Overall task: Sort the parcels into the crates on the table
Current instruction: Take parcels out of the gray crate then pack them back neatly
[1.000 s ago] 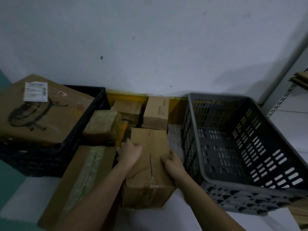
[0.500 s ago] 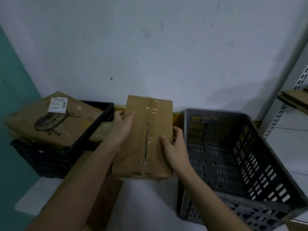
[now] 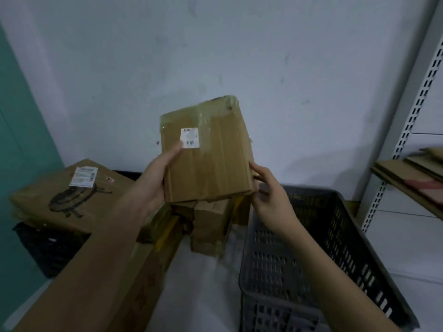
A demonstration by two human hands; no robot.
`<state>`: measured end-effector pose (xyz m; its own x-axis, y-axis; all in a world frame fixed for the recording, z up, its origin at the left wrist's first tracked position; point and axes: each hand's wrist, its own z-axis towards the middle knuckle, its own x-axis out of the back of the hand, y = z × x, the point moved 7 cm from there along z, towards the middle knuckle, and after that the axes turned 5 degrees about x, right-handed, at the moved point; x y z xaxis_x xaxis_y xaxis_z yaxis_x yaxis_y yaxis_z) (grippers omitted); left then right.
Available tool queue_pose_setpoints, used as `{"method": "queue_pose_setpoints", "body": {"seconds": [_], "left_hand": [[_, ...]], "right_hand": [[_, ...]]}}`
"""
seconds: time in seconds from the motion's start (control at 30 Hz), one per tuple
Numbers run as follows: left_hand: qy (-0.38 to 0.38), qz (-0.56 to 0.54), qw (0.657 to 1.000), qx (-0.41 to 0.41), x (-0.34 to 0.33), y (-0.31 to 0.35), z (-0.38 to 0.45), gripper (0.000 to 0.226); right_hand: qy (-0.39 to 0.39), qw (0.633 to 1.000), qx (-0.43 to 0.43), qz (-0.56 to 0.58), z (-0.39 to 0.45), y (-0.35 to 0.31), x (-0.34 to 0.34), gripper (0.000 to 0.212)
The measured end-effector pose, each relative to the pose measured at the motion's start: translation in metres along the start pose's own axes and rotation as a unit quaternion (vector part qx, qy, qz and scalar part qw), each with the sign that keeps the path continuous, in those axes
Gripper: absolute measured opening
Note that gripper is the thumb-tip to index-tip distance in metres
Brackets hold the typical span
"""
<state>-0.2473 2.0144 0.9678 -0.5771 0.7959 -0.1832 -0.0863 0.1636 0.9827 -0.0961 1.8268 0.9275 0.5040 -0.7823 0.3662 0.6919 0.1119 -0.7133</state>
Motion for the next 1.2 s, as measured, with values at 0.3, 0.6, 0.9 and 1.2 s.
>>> {"method": "queue_pose_setpoints", "body": {"seconds": [0.3,0.6,0.9,1.2], "left_hand": [[-0.084,0.164,0.980,-0.070,-0.026,-0.048,0.005,0.103],[-0.081,0.087,0.992,-0.033,-0.082,-0.062,0.030,0.080],[-0.023,0.057,0.997,-0.040,-0.119,-0.089,0.065,0.062],[-0.098,0.123,0.987,0.015,-0.165,-0.130,0.091,0.042]], "right_hand": [[-0.050,0.884,-0.220,0.410,-0.020,0.032,0.021,0.082],[-0.001,0.911,-0.225,0.345,-0.017,0.072,0.039,0.067],[0.003,0.923,-0.210,0.322,-0.017,0.084,0.062,0.062],[0.134,0.914,-0.270,0.271,-0.046,0.128,0.099,0.057]]}}
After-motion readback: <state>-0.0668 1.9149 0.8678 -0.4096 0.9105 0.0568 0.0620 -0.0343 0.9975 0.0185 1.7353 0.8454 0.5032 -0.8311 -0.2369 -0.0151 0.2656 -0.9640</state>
